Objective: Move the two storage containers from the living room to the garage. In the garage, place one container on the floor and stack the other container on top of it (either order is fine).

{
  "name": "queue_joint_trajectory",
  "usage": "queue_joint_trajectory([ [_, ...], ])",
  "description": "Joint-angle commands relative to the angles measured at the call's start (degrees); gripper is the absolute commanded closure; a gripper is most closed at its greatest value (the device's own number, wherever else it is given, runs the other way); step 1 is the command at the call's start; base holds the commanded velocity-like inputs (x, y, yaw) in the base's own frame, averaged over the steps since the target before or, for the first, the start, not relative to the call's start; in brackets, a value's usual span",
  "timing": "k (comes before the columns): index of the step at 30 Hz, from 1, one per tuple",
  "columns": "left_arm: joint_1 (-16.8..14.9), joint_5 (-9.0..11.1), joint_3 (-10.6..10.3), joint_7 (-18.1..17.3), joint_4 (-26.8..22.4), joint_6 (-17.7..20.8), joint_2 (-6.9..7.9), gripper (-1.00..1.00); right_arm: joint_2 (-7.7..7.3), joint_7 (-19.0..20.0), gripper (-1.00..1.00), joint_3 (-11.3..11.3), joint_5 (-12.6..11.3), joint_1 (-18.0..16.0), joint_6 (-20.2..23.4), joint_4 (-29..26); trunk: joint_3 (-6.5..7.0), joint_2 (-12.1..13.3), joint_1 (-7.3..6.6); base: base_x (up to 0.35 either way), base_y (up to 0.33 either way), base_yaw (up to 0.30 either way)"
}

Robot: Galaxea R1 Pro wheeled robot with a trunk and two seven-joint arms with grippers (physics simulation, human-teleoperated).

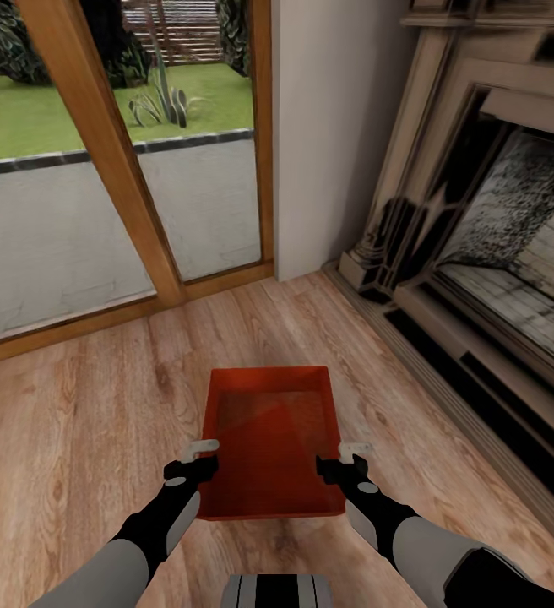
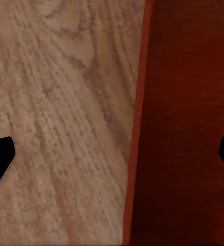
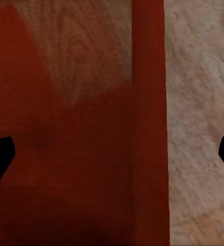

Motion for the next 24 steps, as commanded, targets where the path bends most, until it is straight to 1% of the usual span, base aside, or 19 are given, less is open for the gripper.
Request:
queue_joint_trajectory([
  [1,-0.01,0.54,-0.48,0.49,-0.10,0.24,0.06,-1.00,0.00,-0.26,-1.00,0.52,-0.42,-0.03,-0.18,0.04,-0.04,-0.01,-0.01,0.000,0.062,0.000],
  [10,-0.01,0.51,-0.48,0.49,-0.26,0.22,0.11,-1.00,-0.06,-0.26,-1.00,0.50,-0.42,-0.03,-0.18,0.04,-0.04,-0.01,-0.01,0.000,0.016,0.000],
  [20,-0.01,0.51,-0.48,0.49,-0.44,0.22,0.11,-1.00,-0.61,-0.27,-1.00,0.56,-0.60,-0.03,-0.18,0.04,-0.04,-0.01,-0.01,0.000,0.000,0.000],
  [24,-0.01,0.51,-0.48,0.49,-0.48,0.22,0.11,-1.00,-1.05,-0.26,-1.00,0.56,-0.64,-0.03,-0.18,0.04,-0.04,-0.01,-0.01,0.000,0.000,0.000],
])
